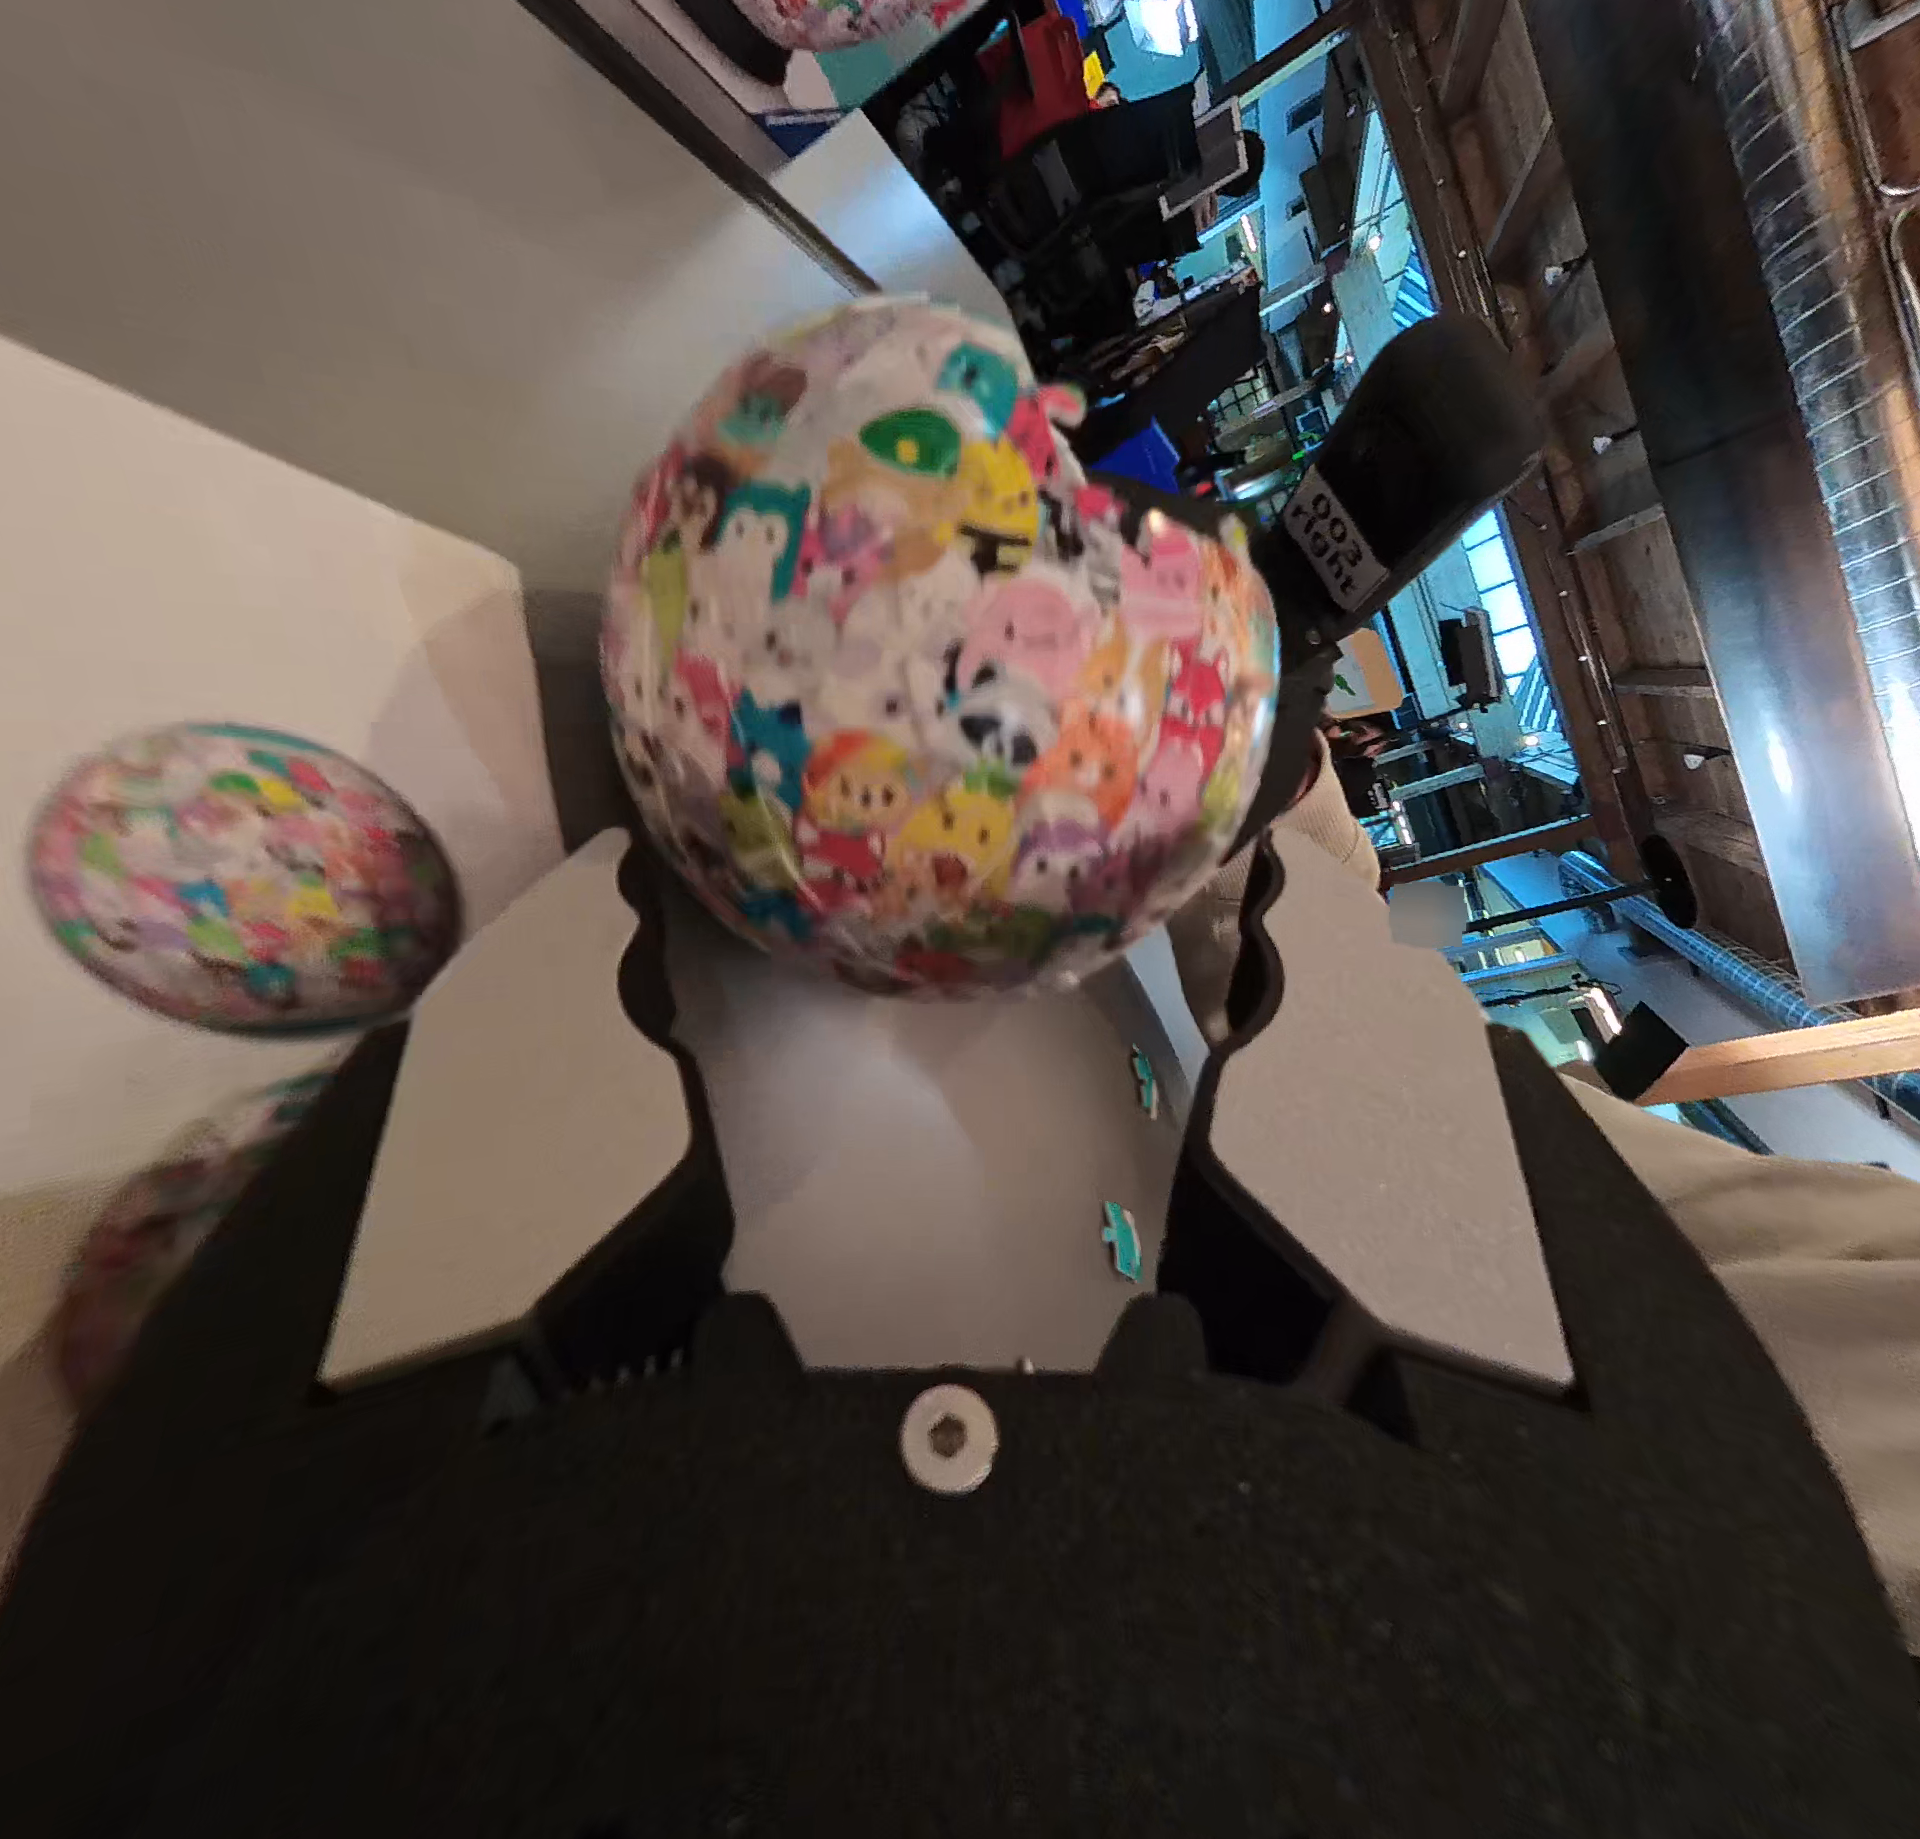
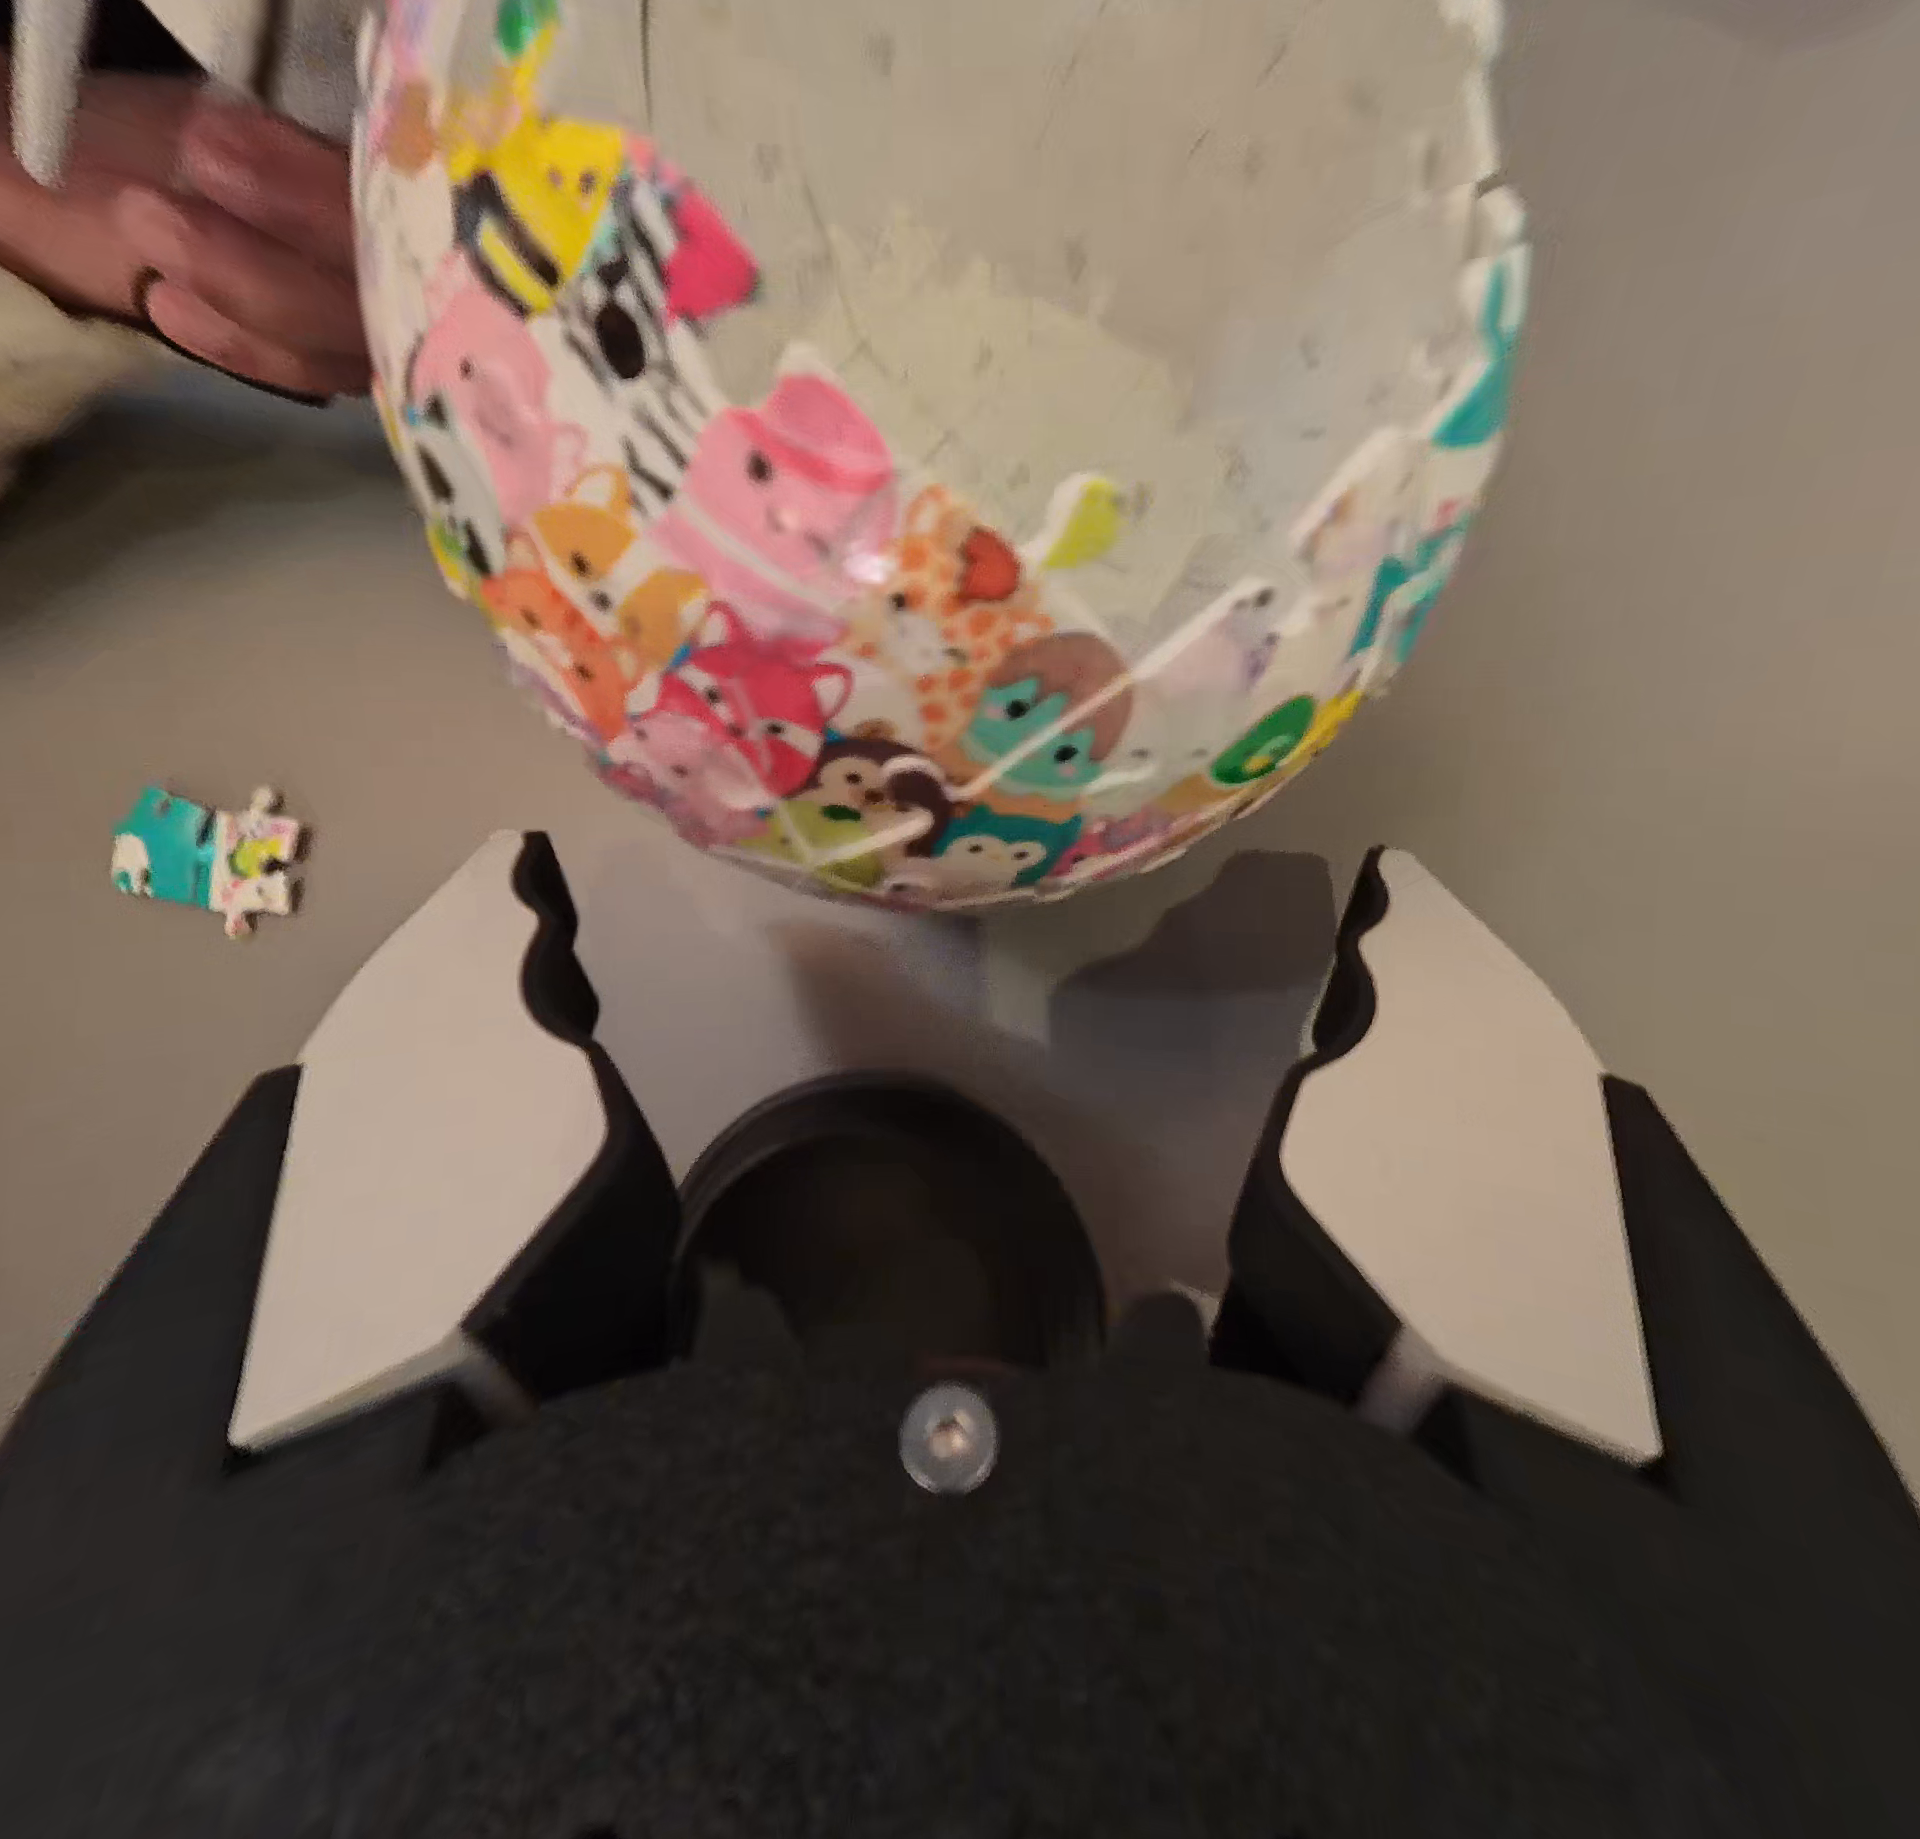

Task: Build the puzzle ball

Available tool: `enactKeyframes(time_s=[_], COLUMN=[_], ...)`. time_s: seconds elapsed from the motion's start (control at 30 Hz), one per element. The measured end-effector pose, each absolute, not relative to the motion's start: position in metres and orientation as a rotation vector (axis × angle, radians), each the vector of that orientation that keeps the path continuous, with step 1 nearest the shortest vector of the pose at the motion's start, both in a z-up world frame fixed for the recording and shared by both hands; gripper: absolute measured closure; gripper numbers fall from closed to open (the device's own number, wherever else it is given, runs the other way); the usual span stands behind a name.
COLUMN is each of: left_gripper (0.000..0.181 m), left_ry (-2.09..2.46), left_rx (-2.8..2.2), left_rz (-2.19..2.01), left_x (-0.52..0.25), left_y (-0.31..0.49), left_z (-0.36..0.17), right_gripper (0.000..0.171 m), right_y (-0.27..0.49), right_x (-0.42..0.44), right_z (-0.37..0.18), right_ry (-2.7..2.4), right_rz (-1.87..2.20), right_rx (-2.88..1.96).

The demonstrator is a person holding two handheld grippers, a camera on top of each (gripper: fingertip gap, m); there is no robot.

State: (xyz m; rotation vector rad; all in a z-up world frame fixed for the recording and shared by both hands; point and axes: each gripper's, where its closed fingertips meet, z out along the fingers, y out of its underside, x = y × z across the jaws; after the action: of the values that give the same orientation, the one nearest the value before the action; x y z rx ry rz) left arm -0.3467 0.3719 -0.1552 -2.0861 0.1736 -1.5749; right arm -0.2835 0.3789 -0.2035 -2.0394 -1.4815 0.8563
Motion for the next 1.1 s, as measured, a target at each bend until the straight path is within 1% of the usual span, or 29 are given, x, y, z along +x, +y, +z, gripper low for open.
enactKeyframes(time_s=[0.1,0.13,0.33,0.5,0.6,0.73,0.83,0.93,1.1], left_gripper=[0.073,0.074,0.07,0.066,0.066,0.065,0.059,0.052,0.055], left_ry=[0.18,0.197,0.25,0.27,0.319,0.441,0.539,0.622,0.726], left_rx=[-2.093,-2.096,-2.087,-2.075,-2.059,-2.047,-2.057,-2.057,-2.047], left_rz=[-1.598,-1.61,-1.588,-1.621,-1.633,-1.602,-1.569,-1.545,-1.465], left_x=[-0.345,-0.343,-0.337,-0.323,-0.307,-0.272,-0.243,-0.219,-0.203], left_y=[0.382,0.381,0.372,0.369,0.368,0.367,0.363,0.355,0.345], left_z=[-0.156,-0.156,-0.158,-0.153,-0.145,-0.14,-0.143,-0.146,-0.153], right_gripper=[0.038,0.044,0.045,0.045,0.045,0.045,0.045,0.045,0.044], right_y=[0.379,0.377,0.374,0.373,0.372,0.371,0.369,0.363,0.352], right_x=[-0.299,-0.302,-0.3,-0.29,-0.275,-0.239,-0.211,-0.191,-0.174], right_z=[-0.191,-0.192,-0.195,-0.186,-0.177,-0.174,-0.178,-0.179,-0.186], right_ry=[-1.454,-1.462,-1.537,-1.523,-1.508,-1.504,-1.479,-1.419,-1.377], right_rz=[1.022,1.05,0.911,0.823,0.785,0.634,0.537,0.521,0.456], right_rx=[-2.006,-2.023,-2.009,-1.988,-1.992,-1.97,-1.967,-1.972,-1.948])
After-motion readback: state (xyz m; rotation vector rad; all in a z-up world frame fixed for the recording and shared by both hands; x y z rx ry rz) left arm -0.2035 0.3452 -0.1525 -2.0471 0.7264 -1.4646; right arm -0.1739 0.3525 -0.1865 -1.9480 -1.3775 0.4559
